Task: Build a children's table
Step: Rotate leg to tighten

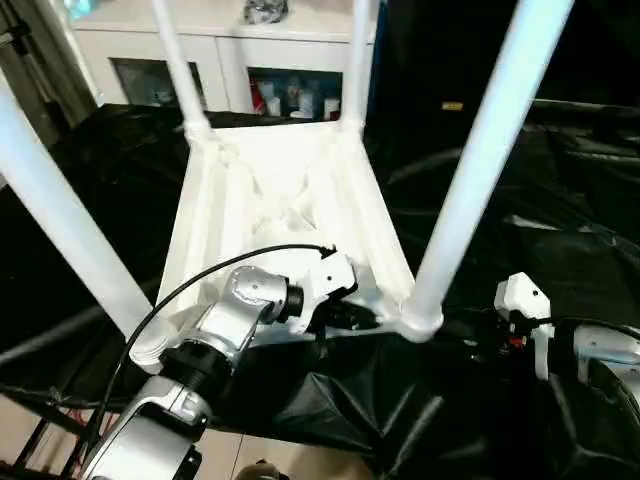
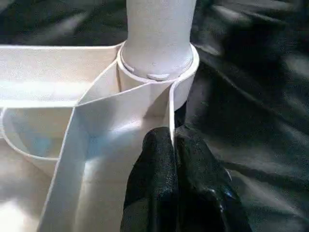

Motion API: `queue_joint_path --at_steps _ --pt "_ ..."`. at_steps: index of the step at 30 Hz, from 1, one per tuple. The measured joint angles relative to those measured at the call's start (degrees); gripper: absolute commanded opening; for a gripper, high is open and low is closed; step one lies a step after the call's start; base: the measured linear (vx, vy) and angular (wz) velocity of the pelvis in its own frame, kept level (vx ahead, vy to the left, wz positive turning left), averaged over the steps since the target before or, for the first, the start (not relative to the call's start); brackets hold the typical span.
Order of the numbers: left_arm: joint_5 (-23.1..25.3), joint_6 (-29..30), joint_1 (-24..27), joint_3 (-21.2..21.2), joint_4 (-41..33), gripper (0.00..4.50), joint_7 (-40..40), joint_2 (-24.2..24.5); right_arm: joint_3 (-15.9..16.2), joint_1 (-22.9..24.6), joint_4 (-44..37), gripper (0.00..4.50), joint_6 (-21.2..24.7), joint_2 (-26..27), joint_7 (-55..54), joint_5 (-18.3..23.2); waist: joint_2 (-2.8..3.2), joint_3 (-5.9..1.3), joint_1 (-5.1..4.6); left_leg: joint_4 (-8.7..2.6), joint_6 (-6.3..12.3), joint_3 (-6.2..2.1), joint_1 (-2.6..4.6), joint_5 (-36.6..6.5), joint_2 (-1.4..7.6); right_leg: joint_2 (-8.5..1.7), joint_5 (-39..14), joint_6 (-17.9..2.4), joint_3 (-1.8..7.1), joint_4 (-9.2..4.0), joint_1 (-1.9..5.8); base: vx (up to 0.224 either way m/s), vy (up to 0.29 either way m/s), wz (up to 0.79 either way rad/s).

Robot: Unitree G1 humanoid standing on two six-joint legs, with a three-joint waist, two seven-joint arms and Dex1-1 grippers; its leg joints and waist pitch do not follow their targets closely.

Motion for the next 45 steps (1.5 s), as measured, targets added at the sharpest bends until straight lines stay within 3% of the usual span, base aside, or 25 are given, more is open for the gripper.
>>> queue_joint_path --at_steps 1,8,15,18,23,28,36,38,42,45 --pt "-0.07 0.48 -0.01 0.31 -0.13 0.28 0.26 -0.19 0.11 0.36 -0.92 3.28 0.44 -0.01 0.05 0.39 0.01 0.0 -0.07 0.0 0.0 0.0 0.0 0.0 0.0 0.0 0.0 0.0 0.01 -0.01 0.0 0.0 0.0 0.0" --pt "-5.26 4.28 1.4 4.92 -11.12 0.77 1.35 -0.82 0.3 1.43 -4.44 3.28 2.97 -0.06 0.21 2.09 0.14 -0.02 0.22 0.01 0.03 -0.02 -0.22 -0.03 0.02 0.01 0.15 -0.28 -0.04 -0.02 -0.15 0.0 0.0 0.0" --pt "-8.38 11.04 11.66 8.84 -24.15 1.36 6.55 0.89 1.8 -0.84 -1.98 3.28 1.74 5.84 -6.5 0.43 0.22 0.1 -0.72 0.0 0.0 -0.04 -0.16 -0.02 0.06 0.05 0.04 -0.09 -0.04 0.01 -0.15 0.0 0.0 0.0" --pt "-10.57 15.31 18.49 10.37 -34.23 1.54 7.13 2.84 2.99 -4.69 2.86 3.28 -0.07 9.58 -10.07 -1.63 -0.12 0.32 -1.86 -0.03 -0.01 -0.04 -0.11 -0.02 0.05 0.06 -0.01 0.0 -0.02 0.01 -0.13 0.0 0.0 0.0" --pt "-13.09 19.75 25.6 11.91 -42.14 1.91 9.2 4.27 3.03 -11.9 12.03 3.28 -2.37 14.34 -17.59 -4.43 -0.49 0.66 -2.9 -0.04 -0.01 -0.05 -0.13 -0.02 0.03 0.07 0.0 -0.02 0.01 -0.01 -0.14 0.0 0.0 0.0" --pt "-16.55 24.97 33.83 15.0 -52.25 2.3 9.75 8.63 2.4 -21.8 25.24 3.28 -6.11 19.99 -29.01 -8.08 -0.49 0.98 -4.14 -0.1 -0.03 -0.06 -0.14 -0.02 0.03 0.12 0.01 -0.03 0.04 -0.02 -0.22 0.0 0.0 0.0" --pt "-18.67 27.39 35.03 14.2 -53.47 2.98 3.64 16.18 1.47 -31.92 41.14 3.28 -12.01 25.26 -42.86 -11.28 -0.29 1.36 -4.37 -0.18 -0.04 -0.06 -0.12 -0.02 0.01 0.13 0.12 -0.3 0.05 0.02 -0.23 0.0 0.0 0.0" --pt "-19.23 27.2 33.83 12.93 -50.75 3.19 1.08 18.02 -0.04 -35.03 46.8 3.28 -13.78 26.77 -45.97 -11.12 -0.26 1.38 -4.37 -0.18 -0.06 -0.06 -0.09 -0.01 0.0 0.13 0.15 -0.34 0.07 0.05 -0.22 0.0 0.0 0.0" --pt "-19.61 26.49 33.37 12.15 -44.86 3.44 -3.7 21.17 -2.22 -35.83 49.48 3.28 -15.42 26.93 -47.84 -10.06 -0.25 1.38 -3.59 -0.17 -0.07 -0.06 -0.08 0.0 -0.01 0.12 0.17 -0.37 0.09 0.06 -0.18 0.0 0.0 0.0" --pt "-19.84 25.17 33.08 14.44 -37.22 3.82 -6.91 24.5 -3.27 -35.76 50.28 3.28 -16.45 26.1 -47.79 -9.86 -0.21 1.4 -2.88 -0.16 -0.1 -0.06 -0.08 0.02 -0.01 0.12 0.18 -0.38 0.09 0.1 -0.18 0.0 0.0 0.0"
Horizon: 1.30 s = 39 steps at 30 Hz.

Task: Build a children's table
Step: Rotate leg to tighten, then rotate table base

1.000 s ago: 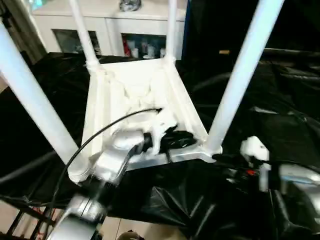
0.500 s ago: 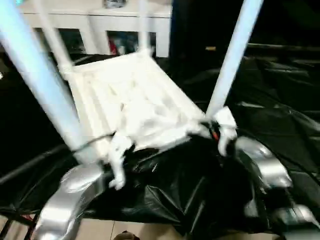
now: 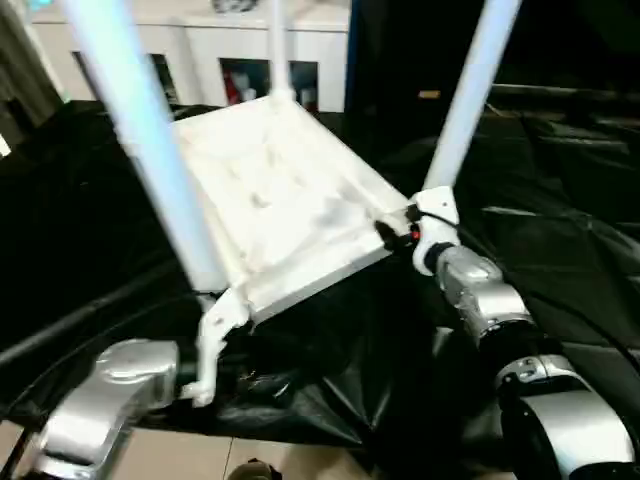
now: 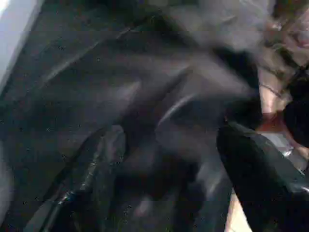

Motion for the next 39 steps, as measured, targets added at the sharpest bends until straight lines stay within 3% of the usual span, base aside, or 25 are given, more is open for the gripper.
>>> queue_joint_path --at_steps 4,10,14,21,22,24,26,27,30,32,33,34,35,36,37,38,39 --pt "-1.3 -1.57 -1.5 2.21 6.39 4.19 -3.48 3.09 -0.21 1.63 -0.07 3.28 -3.05 -1.67 3.86 0.0 -0.02 0.0 0.09 0.06 -0.05 0.04 -0.06 0.03 -0.02 -0.01 -0.01 0.0 0.05 -0.04 0.01 0.0 0.0 0.0" --pt "-2.73 -2.56 -5.02 3.4 13.36 4.46 -7.32 6.21 0.66 8.78 -7.88 3.28 -4.09 -2.69 11.86 1.39 -0.03 0.04 0.05 0.02 -0.08 0.03 0.0 0.05 0.09 0.06 0.01 -0.03 0.01 0.08 -0.04 0.0 0.0 0.0" --pt "-2.79 -5.83 -8.1 6.38 21.7 4.46 -7.59 6.0 0.66 14.06 -15.06 3.28 -2.88 -3.89 14.52 3.1 -0.1 0.34 1.42 -0.02 -0.08 0.01 0.03 0.05 0.17 0.06 0.05 -0.08 -0.09 0.16 -0.02 -0.015 -0.005 0.01" --pt "-2.73 -10.43 -15.25 8.89 31.34 4.46 -5.91 6.25 0.39 17.62 -20.07 3.28 -1.4 -4.97 15.2 4.09 -0.09 0.74 3.25 -0.42 -0.09 0.04 0.03 0.05 0.07 0.02 0.03 -0.05 -0.05 -0.24 0.28 -0.067 -0.01 0.08" --pt "-3.69 -9.69 -13.8 10.26 28.96 4.46 -5.83 6.75 0.54 17.71 -20.97 3.28 -0.95 -4.73 15.24 4.19 -0.08 0.79 3.07 -0.47 -0.09 0.04 0.02 0.05 0.06 0.01 0.02 -0.05 -0.03 -0.34 0.26 -0.063 0.012 0.02" --pt "-9.19 -6.33 -5.14 15.75 15.19 4.46 -6.96 9.01 0.44 19.13 -22.9 3.28 -0.57 -5.14 15.29 4.4 -0.17 0.81 2.33 -0.41 -0.09 -0.09 0.17 0.04 0.06 -0.04 -0.01 -0.04 -0.19 -0.8 0.4 0.0 0.0 0.0" --pt "-13.85 -0.47 5.96 23.35 -0.03 4.46 -7.13 13.12 -0.02 19.98 -23.54 3.28 0.45 -5.83 15.2 4.41 -0.25 0.83 0.84 -0.43 -0.1 -0.49 0.14 0.03 0.02 -0.04 -0.59 -0.21 -0.65 -1.15 0.37 -0.001 0.052 -0.26" --pt "-14.88 1.36 7.85 25.35 -3.87 4.46 -7.12 14.33 -0.63 20.47 -23.58 3.28 0.81 -6.44 15.15 4.41 -0.26 0.86 0.54 -0.44 -0.1 -0.51 0.21 0.03 -0.01 -0.04 -0.74 -0.33 -0.68 -1.16 0.39 0.004 0.047 -0.21" --pt "-15.63 3.4 7.36 27.35 -7.78 4.46 -6.94 16.5 -0.49 20.54 -24.08 3.28 1.7 -6.3 15.25 4.43 -0.12 1.02 0.15 -0.77 -0.08 -0.31 0.75 0.01 -0.08 -0.04 -0.76 -0.31 -0.69 -1.49 0.34 0.0 0.0 0.0" --pt "-13.78 3.98 7.07 26.75 -8.12 4.46 -6.03 17.62 -0.04 20.47 -24.34 3.28 1.86 -6.25 15.67 4.41 0.59 1.42 -0.07 -0.9 -0.08 -0.84 1.08 0.0 0.45 -0.09 -0.8 -0.26 -2.39 -2.51 1.38 0.0 0.0 0.0" --pt "-12.76 4.01 6.82 26.68 -8.15 4.46 -4.64 17.75 0.01 20.47 -24.46 3.28 1.91 -6.3 15.79 4.41 0.84 1.59 -0.12 -0.96 -0.09 -0.88 0.85 0.01 0.9 -0.04 -1.37 -0.29 -3.0 -2.57 1.92 0.0 0.0 0.0" --pt "-11.96 4.11 6.61 26.55 -8.36 4.46 -2.81 17.99 0.05 20.67 -24.64 3.28 2.06 -6.32 15.83 4.4 1.04 1.81 0.02 -1.11 -0.1 -0.7 0.46 0.01 1.19 -0.04 -3.93 -1.08 -3.07 0.15 1.73 -0.076 -0.031 0.05" --pt "-11.51 4.21 6.26 26.44 -9.41 4.46 -0.57 18.16 0.01 21.36 -25.2 3.28 2.25 -6.65 15.91 4.41 -0.49 1.65 0.73 -1.1 -0.13 1.28 0.44 0.03 1.36 -0.07 -6.23 -2.11 -1.56 4.15 1.48 -0.045 -0.096 0.09" --pt "-11.26 4.23 6.88 26.71 -10.43 4.46 1.08 17.83 0.0 21.34 -25.64 3.28 2.72 -6.65 15.98 4.42 -2.16 1.19 1.41 -0.9 -0.22 2.19 0.58 0.09 1.1 -0.34 -6.45 -0.67 0.07 5.25 1.24 -0.045 -0.096 0.09" --pt "-11.18 4.33 7.48 26.51 -11.16 4.46 2.65 16.28 0.01 21.33 -26.16 3.28 2.94 -6.81 16.13 4.42 -2.08 1.41 1.88 0.04 -0.7 1.41 0.56 -0.26 0.91 -0.23 -6.06 -0.01 0.25 5.04 1.01 0.074 -0.113 0.03" --pt "-11.1 4.68 7.77 25.84 -12.34 4.46 4.39 14.63 0.01 21.34 -26.27 3.28 3.19 -6.86 16.2 4.41 -1.52 1.34 3.23 0.7 -0.3 0.01 0.76 -0.88 0.88 -0.07 -6.05 -0.03 -0.08 4.99 1.27 0.116 -0.057 -0.14" --pt "-10.83 5.45 7.37 25.62 -13.04 4.46 6.13 14.21 0.06 21.34 -26.49 3.28 3.28 -6.59 16.2 4.41 -0.99 1.12 3.88 0.59 -1.07 -0.96 0.42 -0.37 0.93 0.15 -5.93 -0.22 -0.66 4.94 1.56 0.116 -0.057 -0.14"
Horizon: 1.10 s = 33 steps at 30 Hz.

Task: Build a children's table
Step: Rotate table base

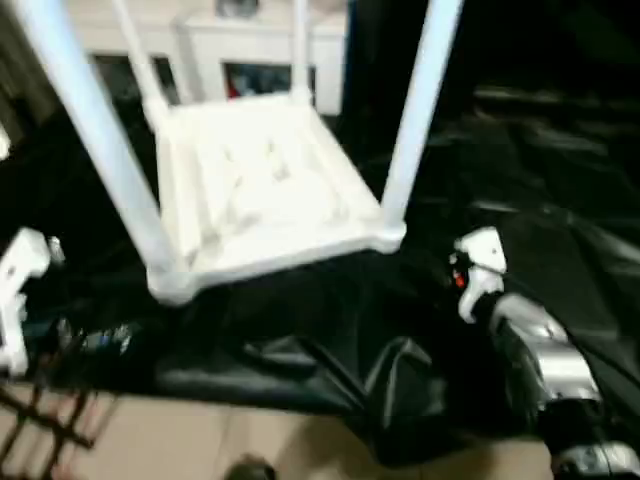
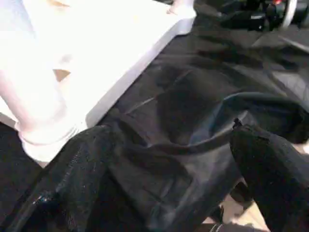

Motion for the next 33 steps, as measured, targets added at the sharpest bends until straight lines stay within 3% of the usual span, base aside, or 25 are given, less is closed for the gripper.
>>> queue_joint_path --at_steps 1,3,7,10,13,17,26,30,33 --pt "0.68 0.37 -0.8 -0.07 -0.14 4.46 1.57 0.01 0.22 0.03 -0.13 3.28 0.04 0.3 0.0 -0.01 0.21 -0.23 0.22 -0.06 -0.51 -0.34 -0.05 0.75 0.14 0.33 0.24 -0.2 -0.16 -0.04 -0.16 0.079 -0.026 -0.12" --pt "2.43 0.45 -1.29 -0.12 0.05 4.46 3.79 0.15 0.96 0.03 -0.77 3.28 0.06 0.71 0.03 -0.02 0.24 -0.3 0.27 0.03 -0.8 -0.32 -0.33 1.12 0.4 0.98 1.08 -0.49 0.35 -0.24 -0.32 0.0 0.0 0.0" --pt "4.89 -0.2 -2.6 -0.4 2.27 4.46 7.0 -0.17 1.08 0.03 -0.95 3.28 0.09 0.62 0.12 -0.01 0.11 -0.38 -0.2 0.05 -0.8 -0.22 -0.37 1.12 0.37 1.11 1.22 -0.68 0.64 -0.39 -0.31 0.039 0.006 -0.01" --pt "4.63 -1.43 -3.46 -0.43 2.2 4.46 8.5 -1.84 1.13 0.03 -1.1 3.28 0.27 0.62 0.24 0.01 0.12 -0.67 -0.89 -0.06 -0.67 -0.23 -0.86 1.0 0.52 1.42 1.41 -0.63 0.66 -1.22 -0.38 0.062 0.015 -0.02" --pt "4.72 -1.68 -5.29 -0.5 2.15 4.46 11.56 -4.29 1.21 0.07 -1.62 3.28 1.0 0.9 0.29 0.02 0.18 -0.72 -0.94 0.49 -0.45 -0.33 -1.4 0.75 0.87 1.77 1.51 -0.5 0.57 -1.49 -0.5 0.035 0.008 -0.01" --pt "5.98 -4.45 -8.56 -1.69 4.15 4.46 15.69 -7.58 2.41 0.07 -2.16 3.28 1.14 2.5 1.21 0.04 0.18 -0.74 -0.7 0.57 -0.58 -0.35 -1.34 0.63 0.87 1.75 1.61 -0.49 0.57 -1.51 -0.4 0.0 0.0 0.0" --pt "5.64 -6.68 -14.92 -3.86 9.49 4.46 17.13 -13.08 4.08 -0.1 -1.92 3.28 1.15 4.23 1.25 -0.43 0.09 -0.81 -0.64 0.81 -0.65 -0.26 -1.17 0.73 0.84 1.71 2.06 -0.41 0.8 -1.56 -0.24 0.0 0.0 0.0" --pt "1.04 -5.15 -16.15 -6.65 7.97 4.46 14.92 -16.62 4.46 -0.88 -1.18 3.28 1.13 5.23 0.43 -0.77 0.09 -0.82 -0.55 0.86 -0.64 -0.24 -1.28 0.72 0.82 1.69 2.1 -0.42 0.8 -1.61 -0.26 0.0 0.0 0.0" --pt "-6.21 -0.15 -16.1 -10.78 2.64 4.46 10.76 -18.5 4.73 -2.42 0.0 3.28 1.13 5.63 -0.92 -1.81 0.1 -0.83 -0.58 0.86 -0.63 -0.23 -1.37 0.71 0.83 1.69 2.1 -0.42 0.8 -1.64 -0.35 0.0 0.0 0.0"
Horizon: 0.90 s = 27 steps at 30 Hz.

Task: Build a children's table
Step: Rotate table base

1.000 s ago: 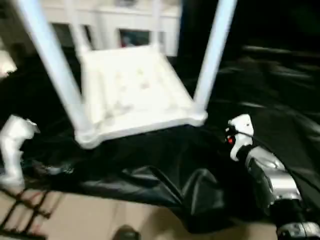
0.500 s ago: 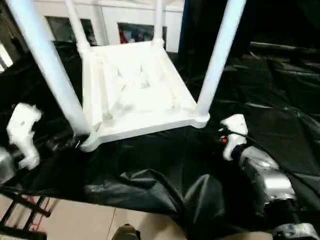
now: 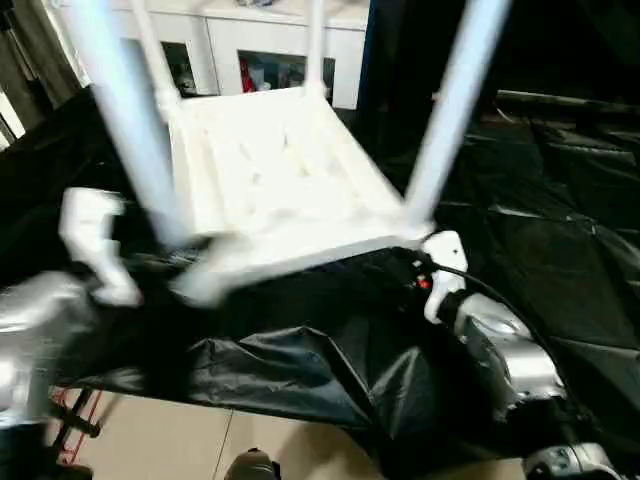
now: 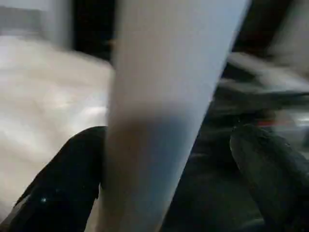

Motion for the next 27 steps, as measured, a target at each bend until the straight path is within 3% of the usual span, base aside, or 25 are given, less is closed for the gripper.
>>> queue_joint_path --at_steps 3,6,11,16,23,27 --pt "-6.99 5.51 -0.04 -4.08 -6.18 4.46 -3.27 -0.93 -0.01 -0.44 0.91 3.28 0.01 0.08 -0.95 -0.26 0.05 -0.03 -0.22 -0.07 0.01 0.05 0.01 -0.01 0.03 0.01 -0.02 -0.01 -0.02 -0.01 -0.05 0.0 0.0 0.0" --pt "-9.29 7.88 -0.77 -7.42 -9.21 4.46 -4.04 -1.99 -1.3 -0.51 1.63 3.28 -0.1 -0.76 -1.85 -0.62 0.23 -0.14 -0.57 -0.08 0.0 0.09 0.09 0.0 0.06 0.05 -0.01 0.0 0.0 0.01 -0.03 0.0 0.0 0.0" --pt "-3.09 4.12 -7.01 -14.18 -5.11 4.46 1.17 -11.54 -1.56 -1.88 3.27 3.28 -0.44 -0.09 -2.03 -0.72 0.33 -0.2 -0.64 -0.05 -0.02 0.1 0.25 0.15 0.06 0.04 0.24 0.19 0.08 0.01 0.08 0.0 0.0 0.0" --pt "3.5 -1.89 -11.73 -19.45 2.29 4.46 5.54 -17.08 -0.7 -2.26 3.58 3.28 -0.56 0.87 -1.81 -0.69 0.61 -0.37 -0.61 -0.03 -0.02 0.1 0.22 0.18 0.02 0.03 0.32 0.22 0.12 -0.05 0.08 0.0 0.0 0.0" --pt "8.72 -5.71 -14.14 -23.97 7.57 4.46 6.59 -20.21 -0.72 -2.3 3.61 3.28 -1.16 1.25 -1.23 -0.68 0.81 -0.47 -0.48 -0.05 0.03 0.1 0.11 0.15 0.03 0.03 0.32 0.22 0.08 -0.14 0.02 0.0 0.0 0.0" --pt "9.06 -7.24 -15.19 -24.21 9.76 4.46 6.48 -20.94 -1.73 -2.38 3.82 3.28 -2.57 1.04 -2.02 -0.15 0.94 -0.43 -0.31 -0.04 0.03 0.1 0.1 0.15 0.03 0.03 0.33 0.24 0.09 -0.14 0.02 0.0 0.0 0.0"
